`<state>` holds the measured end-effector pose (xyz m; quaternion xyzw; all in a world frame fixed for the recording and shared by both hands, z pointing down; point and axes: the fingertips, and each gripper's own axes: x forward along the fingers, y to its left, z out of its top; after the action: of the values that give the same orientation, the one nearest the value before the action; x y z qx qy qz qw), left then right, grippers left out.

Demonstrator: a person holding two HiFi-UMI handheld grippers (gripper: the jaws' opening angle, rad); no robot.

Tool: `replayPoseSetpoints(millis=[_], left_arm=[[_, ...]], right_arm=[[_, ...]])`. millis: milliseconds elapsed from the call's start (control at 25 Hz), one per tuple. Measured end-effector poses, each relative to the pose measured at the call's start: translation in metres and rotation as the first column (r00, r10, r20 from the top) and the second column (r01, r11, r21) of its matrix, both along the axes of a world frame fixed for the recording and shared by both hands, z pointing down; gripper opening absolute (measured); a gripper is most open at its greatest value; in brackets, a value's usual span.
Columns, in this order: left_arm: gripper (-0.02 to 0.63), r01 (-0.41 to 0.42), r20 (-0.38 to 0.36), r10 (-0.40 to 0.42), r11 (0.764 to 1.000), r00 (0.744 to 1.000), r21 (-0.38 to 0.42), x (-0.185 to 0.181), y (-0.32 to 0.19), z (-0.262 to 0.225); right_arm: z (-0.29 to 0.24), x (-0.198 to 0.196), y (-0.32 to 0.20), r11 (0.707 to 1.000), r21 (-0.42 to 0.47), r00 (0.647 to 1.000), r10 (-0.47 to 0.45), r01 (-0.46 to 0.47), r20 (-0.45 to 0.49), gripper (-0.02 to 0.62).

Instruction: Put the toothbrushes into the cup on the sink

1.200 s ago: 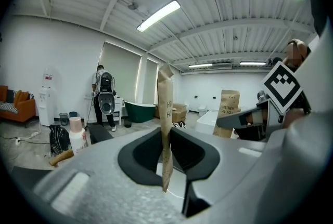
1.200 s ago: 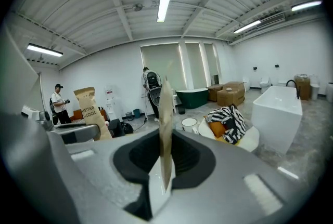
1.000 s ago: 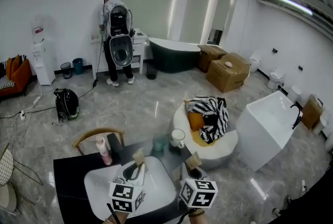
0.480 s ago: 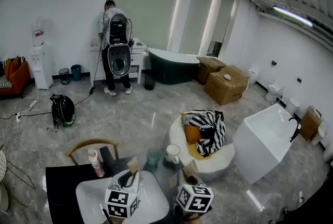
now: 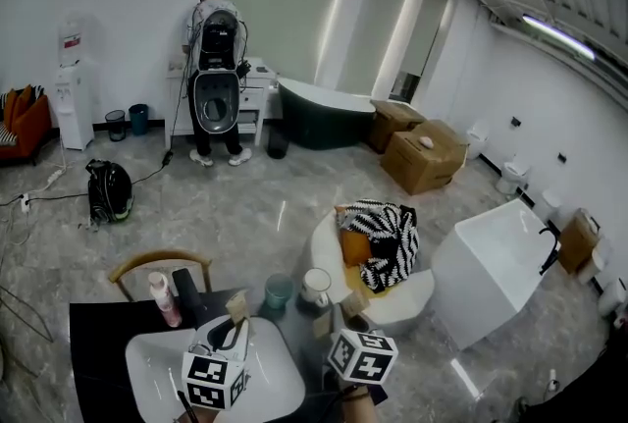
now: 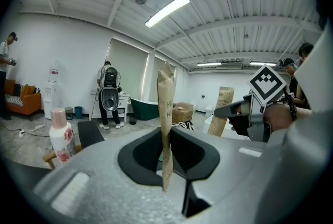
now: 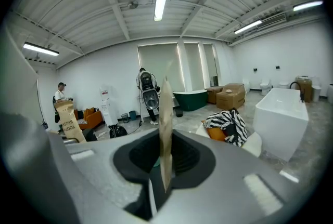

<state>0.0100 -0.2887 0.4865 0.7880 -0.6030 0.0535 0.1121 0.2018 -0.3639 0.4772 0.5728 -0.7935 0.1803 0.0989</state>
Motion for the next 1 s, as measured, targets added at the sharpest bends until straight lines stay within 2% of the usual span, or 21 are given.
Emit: replayPoseSetpoints(millis=[480, 1000], left_arm=[[0.052, 0.017, -0.020, -0.017, 1.000, 1.000, -0.014, -0.008, -0.006, 0.005], [0.052, 0.002, -0.014, -0.002, 1.000, 1.000, -0.025, -0.001, -0.004, 0.009]], right_arm=[[-0.004, -0.002, -0.039, 1.000, 0.011, 1.000, 0.000, 0.000, -0.017, 0.049], [-0.010, -0.004, -0.068, 1.000, 0.027, 1.000, -0.007, 0.008, -0.026, 0.049]])
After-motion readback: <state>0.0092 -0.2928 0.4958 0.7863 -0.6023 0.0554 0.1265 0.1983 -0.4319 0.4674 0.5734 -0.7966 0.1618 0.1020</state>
